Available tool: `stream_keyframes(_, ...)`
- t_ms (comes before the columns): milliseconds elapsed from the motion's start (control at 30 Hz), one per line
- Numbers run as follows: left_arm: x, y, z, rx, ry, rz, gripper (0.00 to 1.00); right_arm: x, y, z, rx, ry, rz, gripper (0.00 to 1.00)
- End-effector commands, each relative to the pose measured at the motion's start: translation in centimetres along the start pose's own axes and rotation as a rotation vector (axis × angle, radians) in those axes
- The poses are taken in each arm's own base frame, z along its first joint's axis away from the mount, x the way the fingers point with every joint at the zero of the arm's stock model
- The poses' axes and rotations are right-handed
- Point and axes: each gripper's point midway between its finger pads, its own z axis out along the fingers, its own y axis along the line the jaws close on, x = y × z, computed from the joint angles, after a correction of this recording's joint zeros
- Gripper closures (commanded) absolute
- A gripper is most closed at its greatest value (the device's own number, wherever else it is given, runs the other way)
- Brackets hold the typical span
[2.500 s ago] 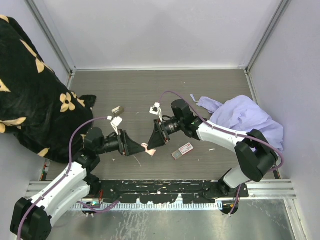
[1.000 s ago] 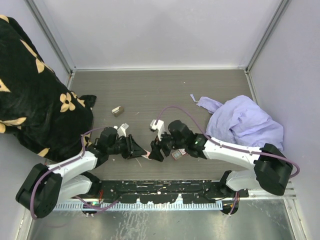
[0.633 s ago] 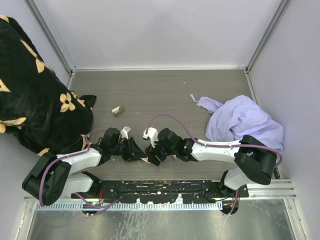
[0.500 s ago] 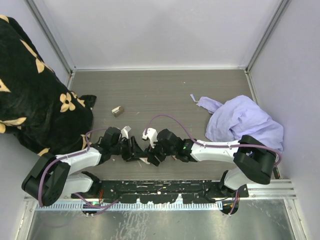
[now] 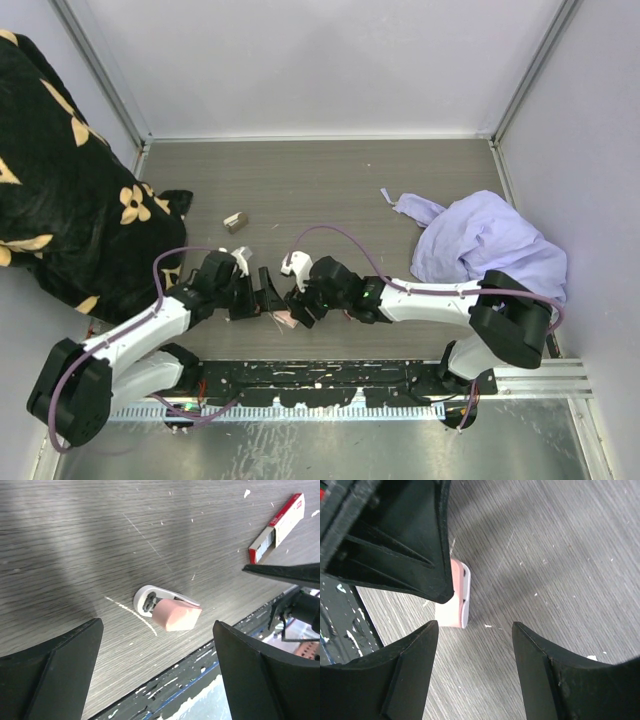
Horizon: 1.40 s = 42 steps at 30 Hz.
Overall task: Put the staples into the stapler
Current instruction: Place the stapler at the center of the board, then open the stapler at the center of the board.
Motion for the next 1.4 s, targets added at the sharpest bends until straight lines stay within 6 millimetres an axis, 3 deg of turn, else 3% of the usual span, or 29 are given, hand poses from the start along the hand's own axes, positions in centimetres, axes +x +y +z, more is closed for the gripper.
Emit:
stream_keyframes(0, -2.4, 0.9, -2.0, -0.116, -0.128, 0.048, 0.03, -5.0, 1.0, -0.7, 0.043, -0.111, 0.011, 0.34)
stream_keyframes(167, -6.0, 2.7, -4.3, -0.195, -0.318, -0.012, 0.01, -5.4, 0.8, 0.6, 0.113, -0.069, 0.038, 0.35)
stream_keyframes(267, -7.2, 3.7, -5.0, -0.203, -0.388, -0.053, 0.01, -5.3, 1.2, 1.6, 0.125, -0.046, 0.026, 0.37)
stream_keyframes(433, -7.2, 4.7, -5.0, -0.222, -0.397, -0.081, 0.01, -5.0, 1.9, 3.2, 0.148, 0.005, -0.013, 0.38)
stream_keyframes(833, -6.8, 4.7, -4.5, -0.197, -0.378, -0.092, 0.02, -3.6, 2.1, 5.6, 0.172, 0.086, -0.049, 0.44)
stream_keyframes(1033, -6.7, 4.6, -4.5, -0.191, -0.374, -0.091, 0.01, -3.0, 1.7, 5.9, 0.192, 0.105, -0.058, 0.58)
stream_keyframes(1133, -6.6, 4.3, -4.6, -0.180, -0.371, -0.089, 0.01, -3.1, 1.6, 5.7, 0.201, 0.100, -0.061, 0.71)
stream_keyframes(1300, -5.7, 2.3, -4.5, -0.074, -0.319, -0.090, 0.02, -5.5, 0.6, 3.4, 0.243, 0.009, -0.067, 0.93)
stream_keyframes(1367, -5.0, 1.0, -4.4, -0.001, -0.275, -0.105, 0.04, -6.7, 0.3, 2.0, 0.223, -0.049, -0.062, 0.97)
